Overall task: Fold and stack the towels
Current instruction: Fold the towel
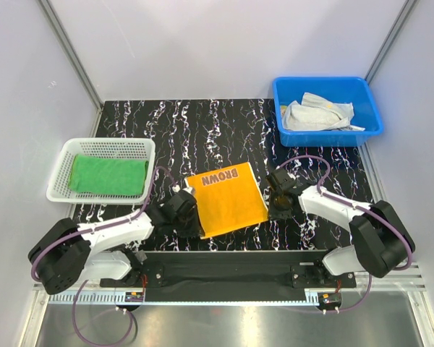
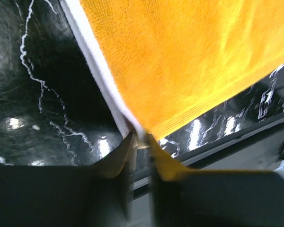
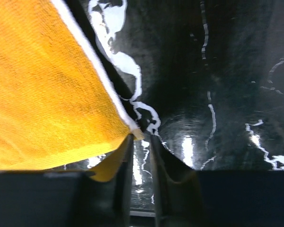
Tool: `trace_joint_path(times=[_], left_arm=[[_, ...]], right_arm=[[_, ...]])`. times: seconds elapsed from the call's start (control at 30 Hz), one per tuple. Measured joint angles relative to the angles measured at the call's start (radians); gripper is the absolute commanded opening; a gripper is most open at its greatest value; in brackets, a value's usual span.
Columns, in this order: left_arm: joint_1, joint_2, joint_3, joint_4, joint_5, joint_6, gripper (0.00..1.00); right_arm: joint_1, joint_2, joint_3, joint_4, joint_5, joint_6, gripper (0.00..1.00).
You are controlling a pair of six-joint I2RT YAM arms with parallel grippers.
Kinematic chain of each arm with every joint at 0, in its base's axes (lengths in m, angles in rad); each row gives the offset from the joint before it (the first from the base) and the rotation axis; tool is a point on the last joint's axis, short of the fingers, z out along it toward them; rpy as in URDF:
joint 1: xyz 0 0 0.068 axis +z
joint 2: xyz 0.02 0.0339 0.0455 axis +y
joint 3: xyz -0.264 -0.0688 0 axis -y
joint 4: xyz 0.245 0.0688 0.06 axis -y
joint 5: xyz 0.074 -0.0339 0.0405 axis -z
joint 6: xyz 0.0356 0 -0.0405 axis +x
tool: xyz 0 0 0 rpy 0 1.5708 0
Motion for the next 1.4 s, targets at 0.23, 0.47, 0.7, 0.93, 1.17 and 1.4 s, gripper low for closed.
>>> trace_joint_path(times=[0.23, 0.47, 0.7, 0.93, 1.17, 1.4], left_arm=[[0.043, -0.007, 0.182, -0.220, -0.020, 0.088, 0.49], [0.303, 0.157, 0.507, -0.257, -0.011, 0.306, 0.47], [0.429, 0.401, 0.647, -0.314, -0.005, 0.482, 0.45], [0.430, 0.542, 0.791, -0.384, 0.000, 0.661, 0.45], [0.441, 0.599, 0.858, -0.397, 0.040, 0.824, 0.46], [0.473, 0.690, 0.926, -0.431, 0.104, 0.916, 0.45]], right_arm=[[-0.002, -0.034, 0.045, -0.051, 0.040, -0.011, 0.37], [-0.002, 0.087, 0.130, 0.019, 0.022, -0.063, 0.37], [-0.002, 0.137, 0.101, 0.090, -0.023, -0.053, 0.34], [0.050, -0.032, -0.066, 0.141, -0.093, 0.050, 0.35], [0.065, -0.113, -0.007, 0.043, -0.143, 0.007, 0.41], [0.070, -0.004, 0.237, 0.093, -0.212, -0.082, 0.33]])
